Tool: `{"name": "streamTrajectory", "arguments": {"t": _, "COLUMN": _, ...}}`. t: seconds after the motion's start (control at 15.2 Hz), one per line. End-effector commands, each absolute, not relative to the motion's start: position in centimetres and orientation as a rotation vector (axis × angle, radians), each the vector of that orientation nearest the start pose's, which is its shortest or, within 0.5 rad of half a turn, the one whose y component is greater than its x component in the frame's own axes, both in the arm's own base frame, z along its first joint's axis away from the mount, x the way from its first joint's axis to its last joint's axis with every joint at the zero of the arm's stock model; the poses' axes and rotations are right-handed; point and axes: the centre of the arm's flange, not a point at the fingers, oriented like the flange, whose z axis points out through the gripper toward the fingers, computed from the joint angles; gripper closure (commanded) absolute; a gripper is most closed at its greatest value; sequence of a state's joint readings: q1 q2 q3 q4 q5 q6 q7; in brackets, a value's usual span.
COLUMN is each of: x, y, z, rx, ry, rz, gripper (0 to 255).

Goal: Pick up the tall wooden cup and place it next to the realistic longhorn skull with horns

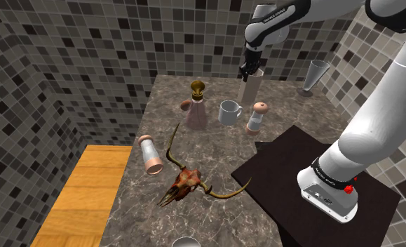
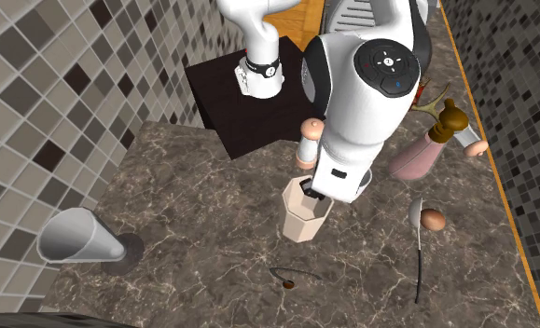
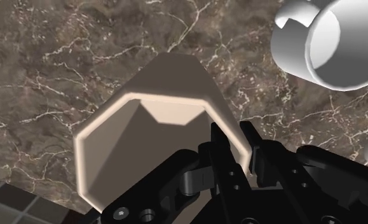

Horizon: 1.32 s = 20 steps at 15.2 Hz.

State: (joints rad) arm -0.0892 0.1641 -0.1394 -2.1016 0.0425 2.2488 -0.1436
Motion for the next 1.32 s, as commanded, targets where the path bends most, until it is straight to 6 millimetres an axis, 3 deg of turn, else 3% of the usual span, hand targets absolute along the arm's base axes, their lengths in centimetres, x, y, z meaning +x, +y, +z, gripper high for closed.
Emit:
{"name": "streamTrajectory", "arguments": {"t": 0.0, "x": 55.3, "y": -12.8, "z": 35.2, "rx": -3.124, "ry": 0.172, "rz": 0.019, "gripper": 255}}
{"name": "streamTrajectory", "arguments": {"t": 1.25, "x": 55.3, "y": -12.8, "z": 45.2, "rx": -3.124, "ry": 0.172, "rz": 0.019, "gripper": 255}}
